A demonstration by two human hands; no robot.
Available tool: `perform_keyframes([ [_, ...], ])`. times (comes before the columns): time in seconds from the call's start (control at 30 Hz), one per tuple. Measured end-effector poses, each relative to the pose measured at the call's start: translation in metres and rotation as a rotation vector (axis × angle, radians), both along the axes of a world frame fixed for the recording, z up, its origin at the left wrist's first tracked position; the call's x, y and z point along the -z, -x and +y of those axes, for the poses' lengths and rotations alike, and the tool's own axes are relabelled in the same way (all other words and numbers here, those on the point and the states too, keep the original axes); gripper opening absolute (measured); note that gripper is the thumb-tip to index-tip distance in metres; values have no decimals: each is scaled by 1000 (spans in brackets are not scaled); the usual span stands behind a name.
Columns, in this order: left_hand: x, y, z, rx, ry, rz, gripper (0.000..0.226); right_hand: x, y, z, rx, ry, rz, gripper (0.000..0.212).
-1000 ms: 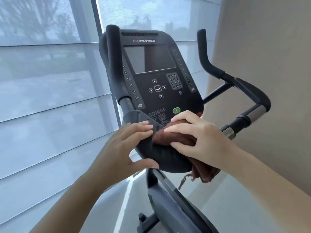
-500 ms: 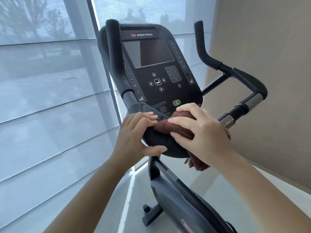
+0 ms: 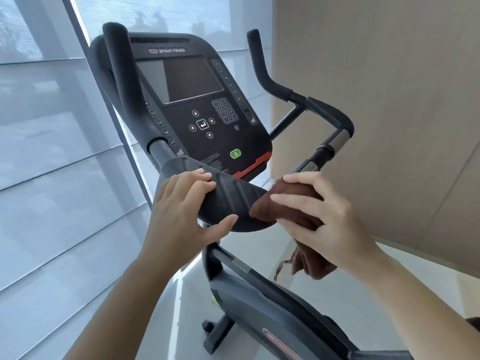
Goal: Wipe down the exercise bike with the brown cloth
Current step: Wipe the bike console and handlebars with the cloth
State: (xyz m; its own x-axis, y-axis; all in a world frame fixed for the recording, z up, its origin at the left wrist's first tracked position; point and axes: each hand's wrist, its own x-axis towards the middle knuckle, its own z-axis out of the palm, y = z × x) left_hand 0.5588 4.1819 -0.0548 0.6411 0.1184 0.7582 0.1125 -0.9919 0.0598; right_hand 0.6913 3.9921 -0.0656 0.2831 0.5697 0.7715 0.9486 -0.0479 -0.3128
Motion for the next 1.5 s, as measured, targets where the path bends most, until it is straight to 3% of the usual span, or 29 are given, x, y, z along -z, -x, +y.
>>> perform_keyframes([
  [0.13, -7, -10, -25, -61, -82, 42, 52, -20, -32, 20, 71, -62, 44, 32],
  [0.23, -1, -25, -47, -131, -114, 101, 55, -24, -54, 39, 157, 248, 57, 33],
  [0.3, 4, -33, -55, -208, -180, 146, 53, -18, -69, 41, 159, 333, 16, 32],
  [0.4, 9, -38, -58, -283, -235, 125, 47, -11, -72, 40, 127, 155, 65, 32],
  [0.5, 11, -41, -60, -334, -254, 101, 45, 1, -52, 47, 78, -34, -6, 28],
  [0.6, 13, -42, -63, -352, -255, 87, 45, -1, -68, 48, -23, -23, -97, 28],
  [0.77, 14, -44, -69, -395, -214, 50, 44, -9, -109, 42, 95, 17, 51, 40],
  [0.9, 14, -50, -72, -424, -190, -32, 41, -1, -61, 57, -15, 17, -73, 31],
  [1.03, 16, -50, -72, -422, -189, -44, 42, -4, -91, 53, -48, 29, -105, 35],
  [1.2, 16, -52, -71, -423, -172, -102, 39, -6, -102, 48, -9, 178, -107, 45],
  [1.33, 18, -53, -70, -393, -164, -139, 38, -7, -116, 33, -136, 177, -360, 38],
  [1.5, 21, -53, -65, -361, -192, -184, 37, -35, -109, 54, -338, 494, -392, 38],
])
